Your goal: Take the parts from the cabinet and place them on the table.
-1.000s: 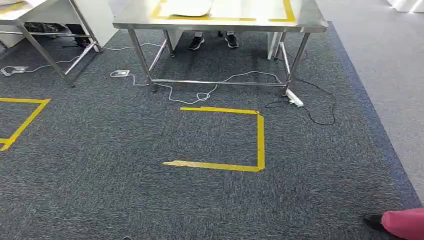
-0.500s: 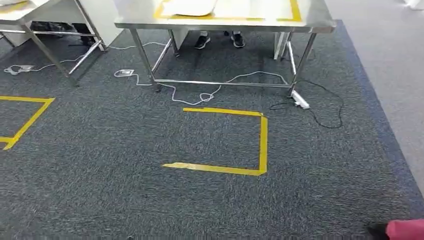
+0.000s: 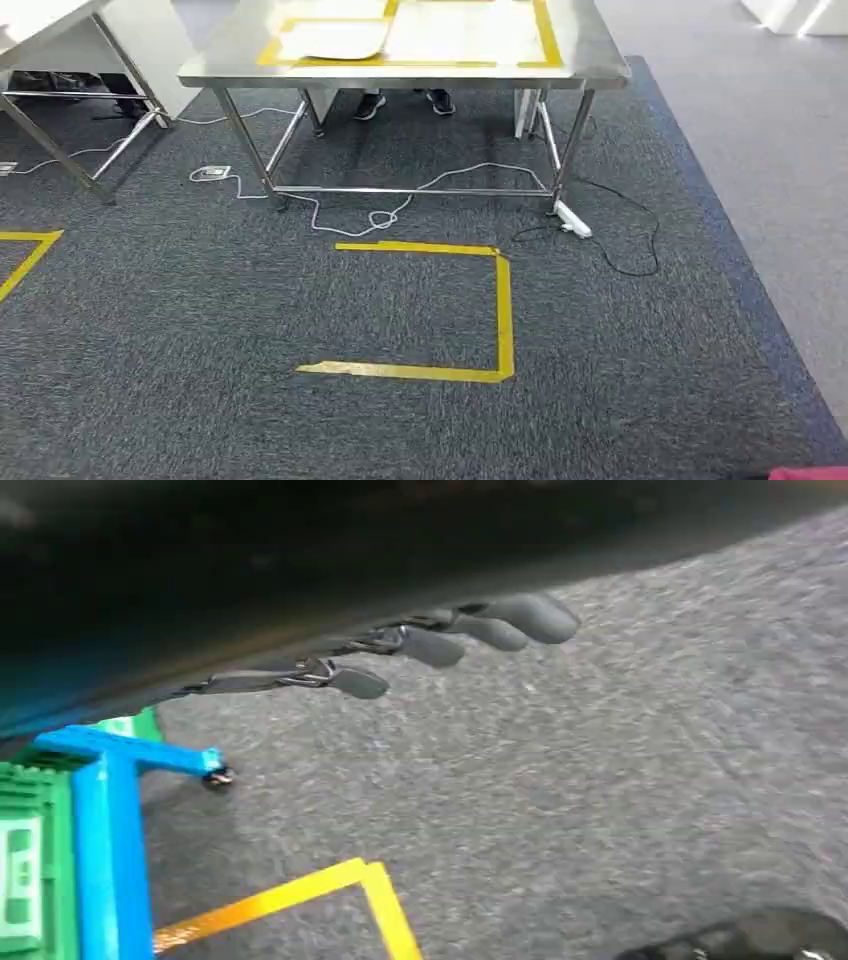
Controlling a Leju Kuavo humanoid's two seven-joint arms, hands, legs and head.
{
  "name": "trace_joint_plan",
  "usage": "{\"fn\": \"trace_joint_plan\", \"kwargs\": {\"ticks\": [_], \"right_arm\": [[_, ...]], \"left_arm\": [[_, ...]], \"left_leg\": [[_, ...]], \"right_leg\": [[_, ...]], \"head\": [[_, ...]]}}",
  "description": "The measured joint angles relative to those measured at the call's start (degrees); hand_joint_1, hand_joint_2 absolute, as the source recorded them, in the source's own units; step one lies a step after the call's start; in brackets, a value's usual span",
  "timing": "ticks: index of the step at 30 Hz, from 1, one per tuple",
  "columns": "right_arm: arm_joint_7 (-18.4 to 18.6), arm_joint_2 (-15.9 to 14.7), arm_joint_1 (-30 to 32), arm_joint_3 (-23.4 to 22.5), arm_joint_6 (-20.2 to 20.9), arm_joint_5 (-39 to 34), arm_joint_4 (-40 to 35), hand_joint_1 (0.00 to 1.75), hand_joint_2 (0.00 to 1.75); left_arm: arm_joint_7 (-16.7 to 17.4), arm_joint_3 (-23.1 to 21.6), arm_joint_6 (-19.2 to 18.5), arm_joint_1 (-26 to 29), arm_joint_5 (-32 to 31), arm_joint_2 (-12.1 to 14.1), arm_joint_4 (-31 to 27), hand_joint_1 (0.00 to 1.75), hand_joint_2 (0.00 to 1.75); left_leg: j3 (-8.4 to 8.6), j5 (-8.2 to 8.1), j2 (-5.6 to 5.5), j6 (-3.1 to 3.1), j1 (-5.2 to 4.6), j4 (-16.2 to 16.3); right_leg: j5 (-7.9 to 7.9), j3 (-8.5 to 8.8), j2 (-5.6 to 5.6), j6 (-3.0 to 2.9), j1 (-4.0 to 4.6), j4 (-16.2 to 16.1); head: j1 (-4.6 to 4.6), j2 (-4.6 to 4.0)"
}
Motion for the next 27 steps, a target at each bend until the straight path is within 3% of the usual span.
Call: {"fn": "trace_joint_plan", "kwargs": {"ticks": [1,3,4,6,7,8,10,11,12,13,16,17,18,20,21,27], "right_arm": [[0.0,0.0,-0.22,0.09,0.07,0.0,-0.53,0.0,0.0],[0.17,-0.04,-0.38,0.09,0.07,-0.02,-1.03,0.0,0.0],[0.22,-0.04,-0.57,0.18,0.13,-0.07,-1.08,0.0,0.0],[0.67,-0.04,-0.42,0.28,0.13,-0.17,-1.06,0.0,0.0],[0.92,-0.04,-0.18,0.28,0.13,-0.17,-1.05,0.0,0.0],[1.07,-0.04,0.07,0.26,0.13,-0.17,-0.99,0.0,0.0],[1.24,-0.04,0.16,0.17,0.13,-0.2,-0.97,0.0,0.0],[1.22,-0.04,0.1,0.2,0.13,-0.2,-0.99,0.0,0.0],[1.29,-0.04,0.06,0.22,0.13,-0.2,-0.99,0.0,0.0],[1.38,-0.15,0.13,0.09,0.13,-0.2,-1.08,0.0,0.0],[1.55,-0.13,0.0,0.11,0.35,0.13,-1.21,0.0,0.0],[1.57,-0.11,0.11,0.09,0.51,0.26,-1.21,0.0,0.0],[1.7,-0.11,0.17,0.02,0.7,0.35,-1.21,0.0,0.0],[1.88,-0.11,0.21,-0.09,1.09,0.5,-1.14,0.0,0.0],[1.9,-0.11,0.14,-0.09,1.12,0.57,-1.12,0.0,0.0],[1.9,-0.11,-0.06,-0.19,1.25,0.61,-1.05,0.0,0.0]], "left_arm": [[0.47,-0.2,0.37,-0.14,0.42,0.02,-0.35,0.0,0.0],[2.0,-0.75,1.77,-1.09,2.67,-0.04,-0.66,0.0,0.0],[3.22,-0.83,2.54,-1.31,4.05,-0.07,-0.81,0.0,0.0],[5.9,-0.9,3.97,-1.24,7.27,-0.07,-1.07,0.0,0.0],[7.17,-0.81,4.54,-1.11,8.54,-0.02,-1.07,0.0,0.0],[8.11,-0.72,5.07,-0.99,9.55,0.0,-1.09,0.0,0.0],[8.84,-0.68,5.38,-0.97,10.27,0.0,-1.2,0.0,0.0],[9.16,-0.68,5.53,-0.96,10.67,-0.02,-1.27,0.0,0.0],[9.62,-0.68,5.9,-0.95,11.52,-0.04,-1.4,0.0,0.0],[10.38,-0.7,6.44,-1.04,12.65,-0.29,-1.37,0.0,0.0],[12.16,-0.57,7.76,-1.01,15.28,-0.11,-1.55,0.0,0.0],[12.57,-0.57,8.16,-1.02,15.96,-0.09,-1.59,0.0,0.0],[13.07,-0.57,8.48,-1.0,16.8,-0.07,-1.68,0.0,0.0],[13.88,-0.44,9.27,-0.96,17.92,-0.02,-1.72,0.0,0.0],[14.1,-0.4,9.49,-0.95,18.29,0.0,-1.9,0.0,0.0],[14.5,-0.4,9.9,-0.91,18.99,-0.02,-2.16,0.0,0.0]], "left_leg": [[0.7,0.81,0.06,-0.62,-0.02,0.04],[1.93,1.37,0.17,-0.43,0.55,-0.55],[2.09,1.08,0.21,-0.04,0.58,-0.55],[1.86,0.74,0.42,0.49,0.46,-0.55],[1.88,0.57,0.46,0.67,0.35,-0.55],[2.06,0.38,0.46,0.9,0.13,-0.56],[2.46,0.09,0.4,1.26,-0.48,-0.56],[2.73,0.03,0.34,1.36,-0.97,-0.64],[2.84,0.06,0.3,1.43,-1.25,-0.68],[3.34,-0.03,0.42,1.35,-1.35,-0.64],[3.27,0.06,-0.14,0.05,-0.73,-1.52],[3.28,-0.81,-0.08,0.74,-0.67,-1.85],[3.23,0.24,-0.07,0.43,-0.66,-1.99],[3.33,0.61,-0.07,0.51,-0.68,-1.98],[3.34,0.77,-0.06,0.82,-0.71,-1.98],[3.33,0.62,-0.06,0.95,-0.81,-1.98]], "right_leg": [[-0.57,1.21,0.19,-0.07,0.06,-0.6],[-1.98,3.14,-0.04,0.48,0.12,-0.13],[-3.75,1.58,-0.74,0.91,0.06,2.7],[-8.32,-4.66,-1.1,1.32,0.01,12.44],[-9.11,-7.57,-1.14,1.33,0.04,16.75],[-8.12,-9.83,-1.13,1.13,0.15,19.06],[-2.96,-10.27,-1.11,0.18,0.53,15.16],[0.52,-8.93,-1.12,-0.93,0.98,10.08],[3.03,-7.79,-1.24,-2.47,1.75,5.34],[3.31,-8.89,-0.88,-3.89,1.91,4.94],[4.05,-8.31,-0.79,-3.57,2.23,2.76],[3.66,-8.33,-0.74,-2.47,2.2,2.38],[4.27,-8.43,-0.78,-2.29,2.17,2.3],[4.89,-8.35,-0.84,-2.1,2.1,2.25],[5.57,-8.37,-0.83,-1.45,2.07,2.25],[5.3,-8.33,-0.91,-1.34,1.92,2.2]], "head": [[-0.09,0.0],[0.09,0.0],[0.66,0.0],[0.7,0.0],[0.7,0.0],[0.72,0.0],[0.8,0.0],[0.76,0.0],[0.76,0.0],[-0.23,0.0],[0.13,-0.02],[0.24,-0.02],[0.13,0.0],[0.15,0.0],[0.17,-0.02],[0.17,-0.02]]}}
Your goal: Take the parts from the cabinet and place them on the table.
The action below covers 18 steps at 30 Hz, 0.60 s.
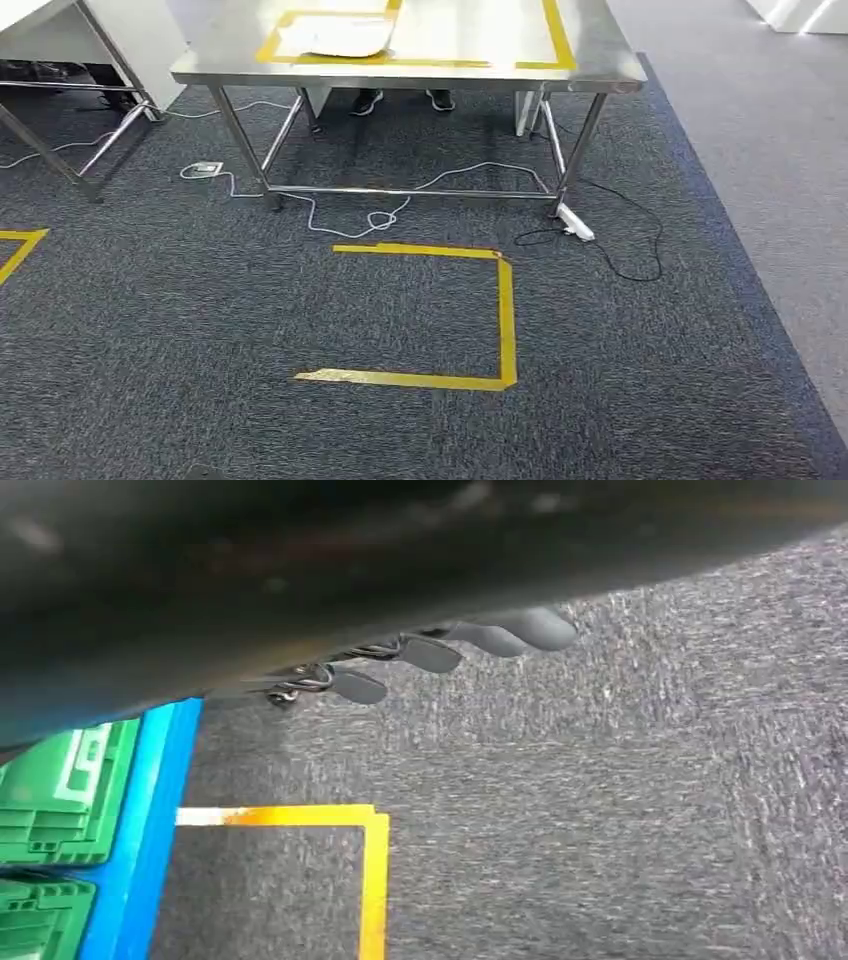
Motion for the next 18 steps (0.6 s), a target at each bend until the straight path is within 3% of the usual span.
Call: {"fn": "trace_joint_plan", "kwargs": {"ticks": [18], "right_arm": [[0.0,0.0,-0.77,-0.33,0.59,0.96,0.57,0.0,0.0]], "left_arm": [[0.26,-0.02,0.2,-0.01,-0.39,0.0,-0.15,0.0,0.0]], "left_leg": [[0.01,-0.59,0.0,-0.05,-0.12,0.0]], "right_leg": [[-0.52,0.05,0.0,-0.14,-0.1,-0.08]], "head": [[0.0,0.02]]}}
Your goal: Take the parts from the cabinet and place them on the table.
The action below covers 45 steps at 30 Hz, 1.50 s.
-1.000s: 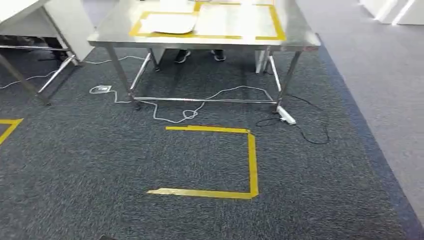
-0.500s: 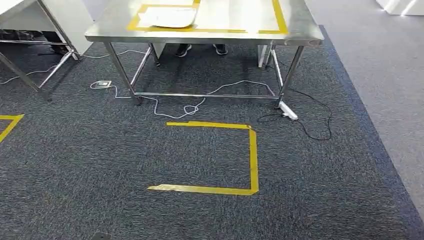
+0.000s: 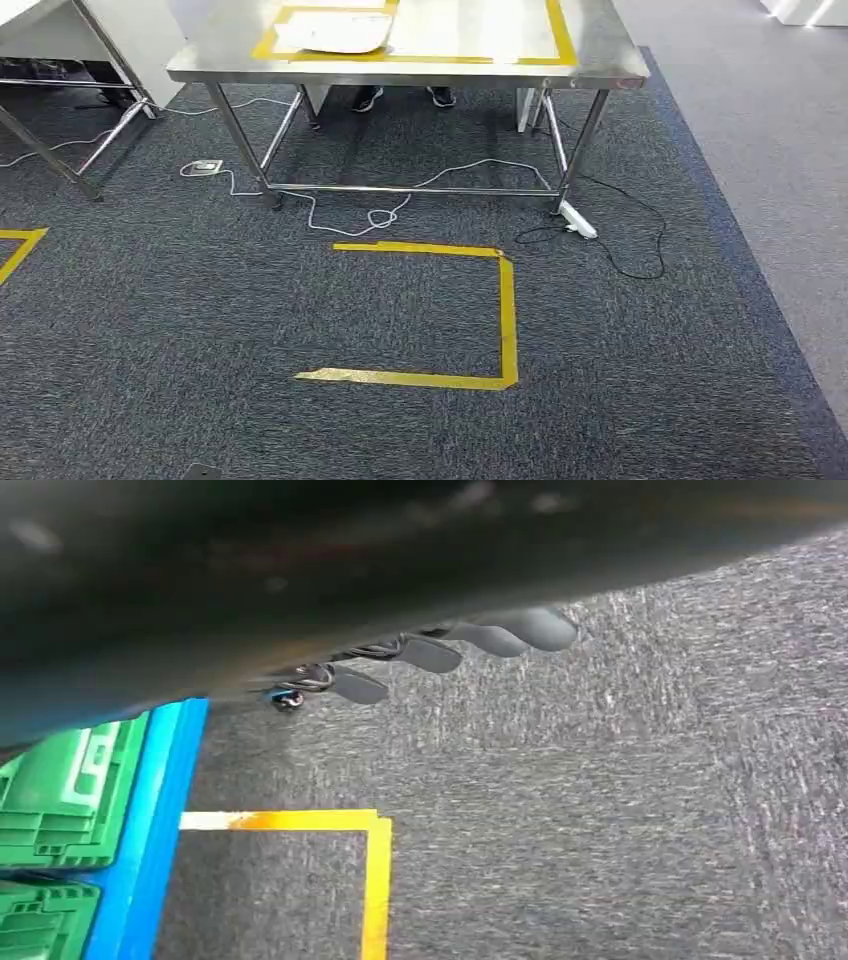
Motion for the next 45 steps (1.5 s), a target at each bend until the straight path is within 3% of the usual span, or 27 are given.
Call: {"fn": "trace_joint_plan", "kwargs": {"ticks": [26,45], "right_arm": [[-0.02,0.0,-0.38,-0.44,0.31,0.55,0.46,0.0,0.0],[-0.22,0.0,-0.8,-1.27,1.09,1.11,0.68,0.0,0.0]], "left_arm": [[1.03,-0.48,-0.24,0.13,1.2,0.0,-0.15,0.0,0.0],[-0.81,-0.5,-2.25,0.18,1.42,0.0,-0.15,0.0,0.0]], "left_leg": [[0.0,-0.06,0.0,0.0,-0.04,0.0],[0.0,-0.1,0.0,0.05,-0.07,0.0]], "right_leg": [[-0.08,0.01,0.0,-0.01,-0.05,-0.01],[-0.08,0.01,0.0,-0.01,-0.07,-0.01]], "head": [[0.0,-0.02],[0.0,0.0]]}}
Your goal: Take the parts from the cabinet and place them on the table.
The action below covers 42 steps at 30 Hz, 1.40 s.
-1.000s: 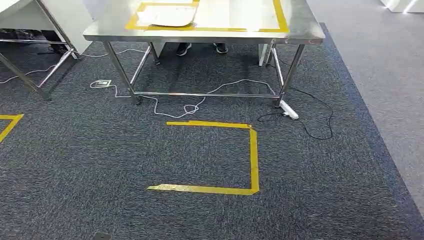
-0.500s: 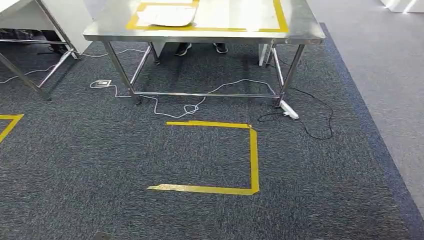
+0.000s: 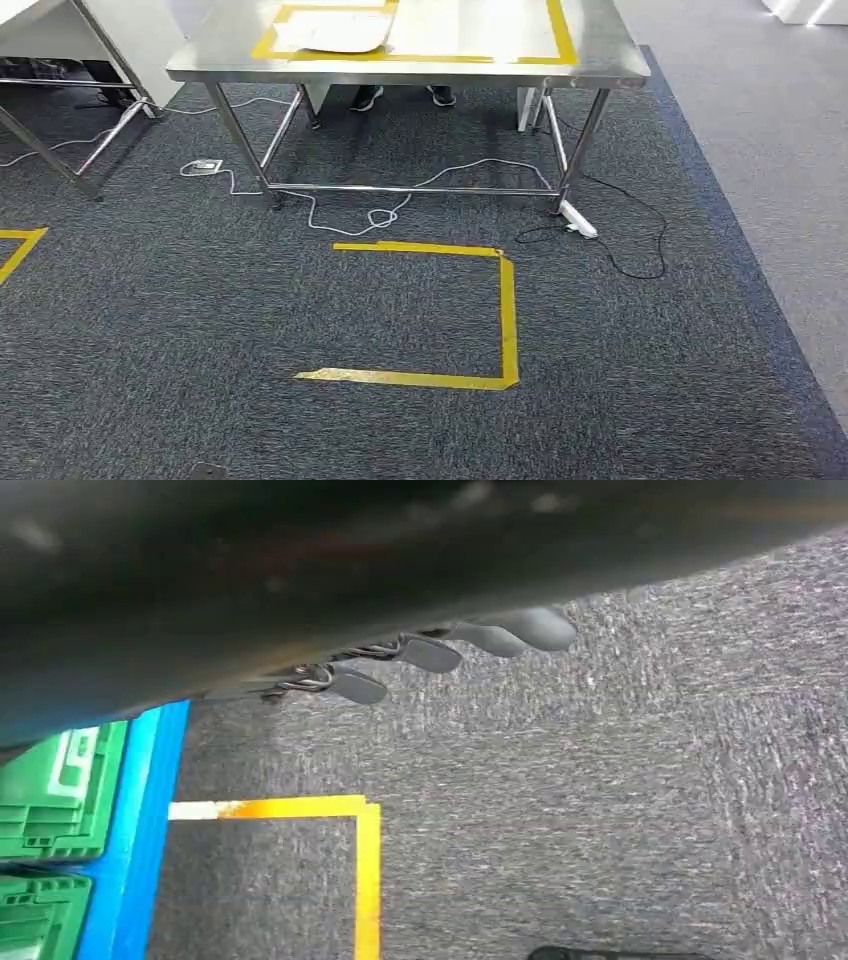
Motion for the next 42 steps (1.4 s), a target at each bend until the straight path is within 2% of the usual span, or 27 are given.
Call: {"fn": "trace_joint_plan", "kwargs": {"ticks": [24,28,33,34,35,36,38,39,40,41,42], "right_arm": [[-0.52,0.0,-0.47,-0.5,0.41,0.96,0.46,0.0,0.0],[-0.66,0.0,-0.49,-0.57,0.42,1.03,0.66,0.0,0.0],[-0.68,0.0,-0.57,-0.66,0.44,1.05,0.76,0.0,0.0],[-0.68,0.0,-0.68,-0.7,0.44,1.09,0.68,0.0,0.0],[-0.68,0.0,-0.54,-0.72,0.44,1.16,0.7,0.0,0.0],[-0.83,0.0,-0.8,-0.74,0.46,1.16,0.72,0.0,0.0],[-0.81,0.0,-0.98,-0.89,0.46,1.16,0.81,0.0,0.0],[-0.81,0.0,-0.92,-0.92,0.46,1.16,0.85,0.0,0.0],[-0.77,0.0,-0.9,-0.92,0.48,1.16,0.98,0.0,0.0],[-0.74,0.0,-0.89,-0.96,0.48,1.18,1.07,0.0,0.0],[-0.74,0.0,-0.89,-1.07,0.48,1.18,1.07,0.0,0.0]], "left_arm": [[0.3,-0.26,0.39,0.02,-0.09,0.0,0.0,0.0,0.0],[0.31,-0.5,0.52,0.04,-0.22,0.0,0.0,0.0,0.0],[0.31,-0.63,0.57,0.04,-0.22,0.0,0.0,0.0,0.0],[0.31,-0.77,0.61,0.05,-0.22,-0.09,0.0,0.0,0.0],[0.37,-0.94,0.72,0.21,-0.24,-0.02,-0.04,0.0,0.0],[0.37,-0.98,0.77,0.18,-0.24,-0.04,-0.09,0.0,0.0],[0.46,-1.09,0.85,0.18,-0.39,-0.04,-0.09,0.0,0.0],[0.48,-1.11,0.9,0.2,-0.44,-0.04,-0.09,0.0,0.0],[0.5,-1.07,1.03,0.3,-0.52,-0.02,-0.09,0.0,0.0],[0.5,-1.05,1.14,0.42,-0.57,-0.02,-0.09,0.0,0.0],[0.5,-1.07,1.16,0.48,-0.57,-0.02,-0.09,0.0,0.0]], "left_leg": [[0.01,-0.09,0.0,0.03,-0.14,0.03],[0.04,-0.28,0.0,0.32,-0.36,0.07],[0.1,-0.77,0.0,0.9,-0.76,-0.04],[0.78,-0.69,0.01,0.94,-0.2,-0.86],[1.59,-0.58,0.03,1.05,0.06,-1.35],[2.04,-0.79,0.11,1.34,0.25,-1.59],[2.27,-1.21,0.17,1.4,0.37,-1.59],[2.45,-1.45,0.17,1.32,0.4,-1.58],[2.76,-1.68,0.17,1.22,0.43,-1.56],[3.21,-1.96,0.16,1.1,0.45,-1.56],[3.8,-2.31,0.12,0.93,0.49,-1.55]], "right_leg": [[-0.04,0.01,0.0,0.09,-0.15,-0.03],[-0.17,0.04,0.0,0.3,-0.37,-0.03],[-0.53,0.18,0.02,0.85,-0.76,-0.38],[-0.91,0.72,0.03,1.15,-0.35,-0.44],[-1.2,1.05,-0.06,1.44,-0.39,0.36],[-2.56,-0.45,-0.1,1.88,-0.57,3.2],[-6.67,-6.59,-0.12,2.42,-1.31,13.03],[-7.62,-9.42,-0.12,2.63,-1.65,17.04],[-7.02,-11.02,-0.15,2.8,-1.82,18.5],[-4.82,-11.19,-0.17,2.92,-2.08,17.27],[-1.45,-10.11,-0.21,2.95,-2.18,13.53]], "head": [[0.0,-0.02],[0.0,-0.02],[-0.02,-0.02],[-0.15,0.0],[0.07,0.0],[0.61,-0.02],[0.61,0.0],[0.55,-0.02],[0.61,0.0],[0.5,0.0],[0.59,0.0]]}}
